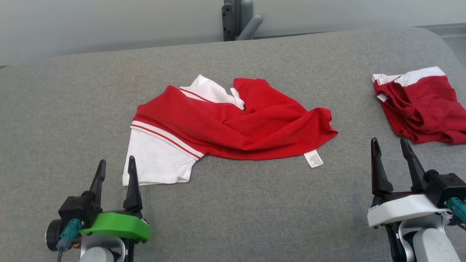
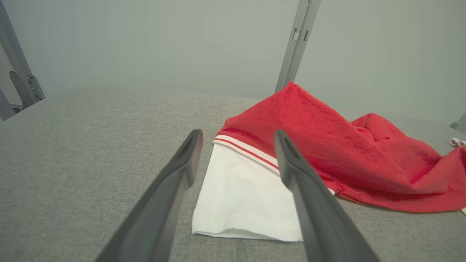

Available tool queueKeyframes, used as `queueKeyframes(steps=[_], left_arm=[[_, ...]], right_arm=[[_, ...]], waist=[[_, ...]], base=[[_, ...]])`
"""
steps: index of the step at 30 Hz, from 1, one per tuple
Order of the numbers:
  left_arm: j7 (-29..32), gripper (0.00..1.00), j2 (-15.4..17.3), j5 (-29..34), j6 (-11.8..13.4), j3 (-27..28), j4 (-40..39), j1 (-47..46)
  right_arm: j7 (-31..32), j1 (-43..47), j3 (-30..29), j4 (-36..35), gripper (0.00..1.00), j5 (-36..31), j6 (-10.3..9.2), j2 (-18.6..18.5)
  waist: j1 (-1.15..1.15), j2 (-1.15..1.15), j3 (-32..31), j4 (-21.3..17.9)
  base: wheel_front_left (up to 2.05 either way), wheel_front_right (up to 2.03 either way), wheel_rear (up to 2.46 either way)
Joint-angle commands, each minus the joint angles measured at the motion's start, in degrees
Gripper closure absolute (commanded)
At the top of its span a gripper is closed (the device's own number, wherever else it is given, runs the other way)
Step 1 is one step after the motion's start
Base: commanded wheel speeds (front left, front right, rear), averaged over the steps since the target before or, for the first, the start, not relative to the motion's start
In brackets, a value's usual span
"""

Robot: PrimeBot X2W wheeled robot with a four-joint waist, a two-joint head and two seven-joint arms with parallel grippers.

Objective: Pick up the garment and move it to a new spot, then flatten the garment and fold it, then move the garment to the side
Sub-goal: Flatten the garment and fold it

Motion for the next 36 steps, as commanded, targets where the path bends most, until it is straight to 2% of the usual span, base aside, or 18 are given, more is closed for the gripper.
queueKeyframes(steps=[1,15,36], left_arm=[[0.0,0.0,-0.3,-0.5,0.4,0.2,-0.6,1.8],[0.0,0.0,-0.9,-1.4,1.3,-0.9,-2.4,8.7],[0.3,0.0,-1.0,-2.7,1.1,-2.4,0.8,6.2]], right_arm=[[-0.4,1.2,0.2,0.2,0.0,-0.4,-0.03,0.0],[-1.5,4.5,2.8,2.5,0.0,2.3,-0.03,0.0],[-2.1,2.7,3.5,4.2,0.0,2.4,-0.03,0.0]], waist=[[0.0,0.19,-3.2,2.1],[0.0,0.19,-6.8,3.2],[0.0,0.19,-5.8,3.2]], base=[[0.0,0.0,0.0],[0.0,0.0,0.0],[0.0,0.0,0.0]])
